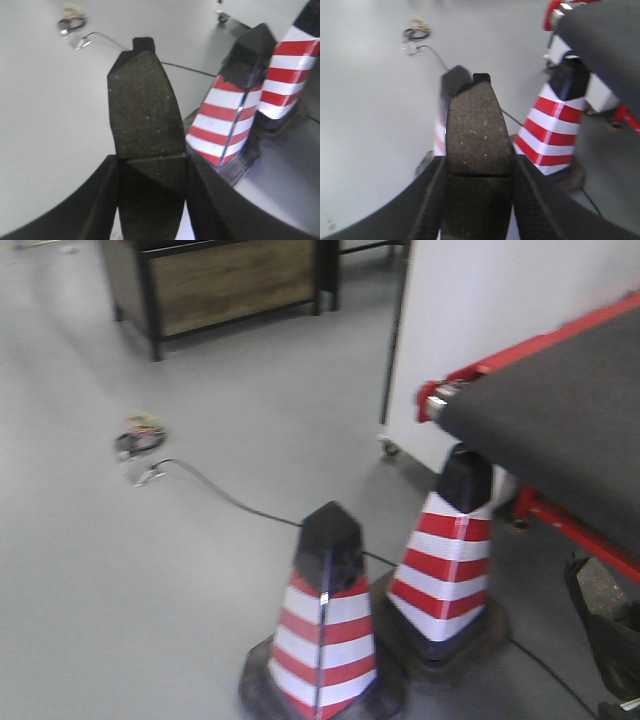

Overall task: Move and align brake pads A on conveyor
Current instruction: 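Turn the base toward the black conveyor belt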

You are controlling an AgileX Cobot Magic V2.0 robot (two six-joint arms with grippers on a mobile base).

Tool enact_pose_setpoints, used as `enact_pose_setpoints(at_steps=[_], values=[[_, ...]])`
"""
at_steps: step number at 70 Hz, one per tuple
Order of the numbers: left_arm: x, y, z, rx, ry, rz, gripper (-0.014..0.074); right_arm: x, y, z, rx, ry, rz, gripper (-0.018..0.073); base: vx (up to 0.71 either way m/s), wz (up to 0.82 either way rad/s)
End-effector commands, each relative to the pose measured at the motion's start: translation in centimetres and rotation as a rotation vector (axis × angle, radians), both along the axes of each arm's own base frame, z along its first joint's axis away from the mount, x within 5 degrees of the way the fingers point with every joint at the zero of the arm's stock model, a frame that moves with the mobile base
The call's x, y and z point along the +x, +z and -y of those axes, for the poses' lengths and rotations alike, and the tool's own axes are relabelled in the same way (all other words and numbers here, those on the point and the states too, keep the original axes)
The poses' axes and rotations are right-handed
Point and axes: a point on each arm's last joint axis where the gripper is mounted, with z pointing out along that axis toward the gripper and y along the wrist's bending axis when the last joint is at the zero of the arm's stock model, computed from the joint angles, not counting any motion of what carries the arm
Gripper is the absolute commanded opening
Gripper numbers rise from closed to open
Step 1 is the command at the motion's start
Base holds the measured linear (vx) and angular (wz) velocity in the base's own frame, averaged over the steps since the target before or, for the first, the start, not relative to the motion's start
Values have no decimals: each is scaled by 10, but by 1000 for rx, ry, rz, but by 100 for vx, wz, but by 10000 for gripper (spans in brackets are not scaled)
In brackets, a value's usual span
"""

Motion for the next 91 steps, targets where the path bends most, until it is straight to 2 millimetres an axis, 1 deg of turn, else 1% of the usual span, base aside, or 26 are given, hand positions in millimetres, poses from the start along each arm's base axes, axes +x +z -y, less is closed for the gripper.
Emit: enact_pose_setpoints(at_steps=[1, 33, 91], values=[[4, 15, 0, -19, 4, 106, 157, 4, 18, 0, 15, -3, 118, 100, 27, -74], [4, 15, 0, -19, 4, 106, 157, 4, 18, 0, 15, -3, 118, 100, 21, -74], [4, 15, 0, -19, 4, 106, 157, 4, 18, 0, 15, -3, 118, 100, 16, -61]])
